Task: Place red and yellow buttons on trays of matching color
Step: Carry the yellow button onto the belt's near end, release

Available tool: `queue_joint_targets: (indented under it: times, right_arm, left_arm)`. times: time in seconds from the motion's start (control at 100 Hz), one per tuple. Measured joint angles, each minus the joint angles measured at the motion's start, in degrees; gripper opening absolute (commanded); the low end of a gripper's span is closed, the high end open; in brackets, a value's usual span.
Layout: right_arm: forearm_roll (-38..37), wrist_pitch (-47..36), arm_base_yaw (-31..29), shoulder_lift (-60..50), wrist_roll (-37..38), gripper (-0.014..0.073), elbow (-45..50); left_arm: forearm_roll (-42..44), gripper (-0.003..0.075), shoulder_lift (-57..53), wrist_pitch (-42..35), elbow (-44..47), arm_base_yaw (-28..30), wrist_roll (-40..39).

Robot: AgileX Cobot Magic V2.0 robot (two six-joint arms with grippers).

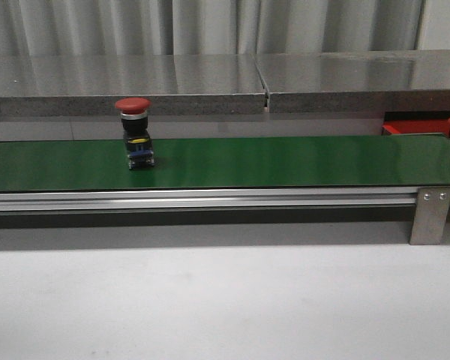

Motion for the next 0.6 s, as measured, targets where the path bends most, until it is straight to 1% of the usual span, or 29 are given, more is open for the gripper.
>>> queue_joint_targets:
  times: [0.15,0.34,0.46,0.6]
  right_arm:
    - [0.0,0.0,0.0,0.0,0.0,-0.0069,0.0]
    - [0.3,0.0,0.0,0.0,0.0,-0.0069,0.0]
    - [0.6,1.0,0.0,0.5,0.0,-0.0068,-0.2]
    - [0.9,3.0,0.7,4.4,0.0,-0.0068,-3.6]
  left_arm:
    - [0.0,-0.0019,-7.6,0.3,5.4,-1.6,0.0]
    - [0.0,-0.0019,-16.9,0.6,11.5,-1.8,0.0]
    - [-0.1,-0.0019,-22.0,0.6,14.0,-1.8,0.0]
    - [-0.3,-0.0019,-25.0,0.7,15.4,-1.8,0.0]
